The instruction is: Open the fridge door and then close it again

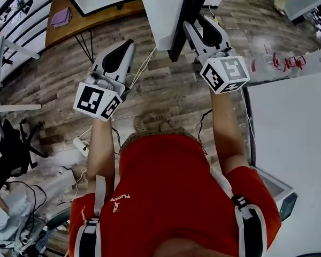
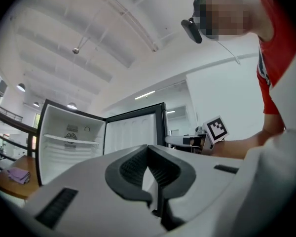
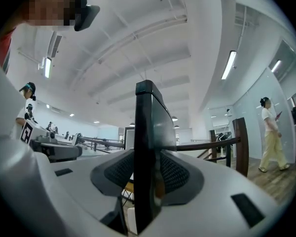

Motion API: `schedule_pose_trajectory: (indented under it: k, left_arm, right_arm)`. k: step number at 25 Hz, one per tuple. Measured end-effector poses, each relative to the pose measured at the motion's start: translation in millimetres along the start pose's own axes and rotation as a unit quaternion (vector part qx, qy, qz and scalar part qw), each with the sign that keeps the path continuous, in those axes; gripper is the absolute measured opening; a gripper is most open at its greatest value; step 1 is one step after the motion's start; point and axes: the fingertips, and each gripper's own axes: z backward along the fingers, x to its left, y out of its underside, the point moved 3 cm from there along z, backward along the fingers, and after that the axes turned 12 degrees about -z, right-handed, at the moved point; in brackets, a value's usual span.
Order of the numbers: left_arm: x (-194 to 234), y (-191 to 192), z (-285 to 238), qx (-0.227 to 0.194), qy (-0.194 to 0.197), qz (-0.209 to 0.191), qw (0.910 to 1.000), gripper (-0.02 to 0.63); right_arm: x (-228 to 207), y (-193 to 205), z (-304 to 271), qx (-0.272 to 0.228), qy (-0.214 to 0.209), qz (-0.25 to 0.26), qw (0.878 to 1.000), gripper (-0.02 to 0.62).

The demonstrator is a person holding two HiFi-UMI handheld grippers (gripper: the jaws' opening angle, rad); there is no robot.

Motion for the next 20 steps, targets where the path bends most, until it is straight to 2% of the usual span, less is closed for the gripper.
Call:
schedule_pose_trajectory:
  k: [5,10,20]
  left_arm:
    - [-23.2,-2.4,13.2,0.009,-0.048,0.004,0.9988,0.009]
    - [-32.3,-2.5,25.3,0.024,-0.076,0.005,0.9968,0.009]
    - [-25.9,-9.4,46.3,0.024,-0.084,-0.006,0.9962,0.009]
  right_arm:
    - [-35.1,-4.1,14.4,0.009,-0.008,0.005,1.000,0.155]
    - [-56.2,-3.6,16.9,0.015,-0.017,0.005,1.000,0.155]
    - [-53.2,3.1,15.5,0.016,-0.014,0.015,1.000,0.155]
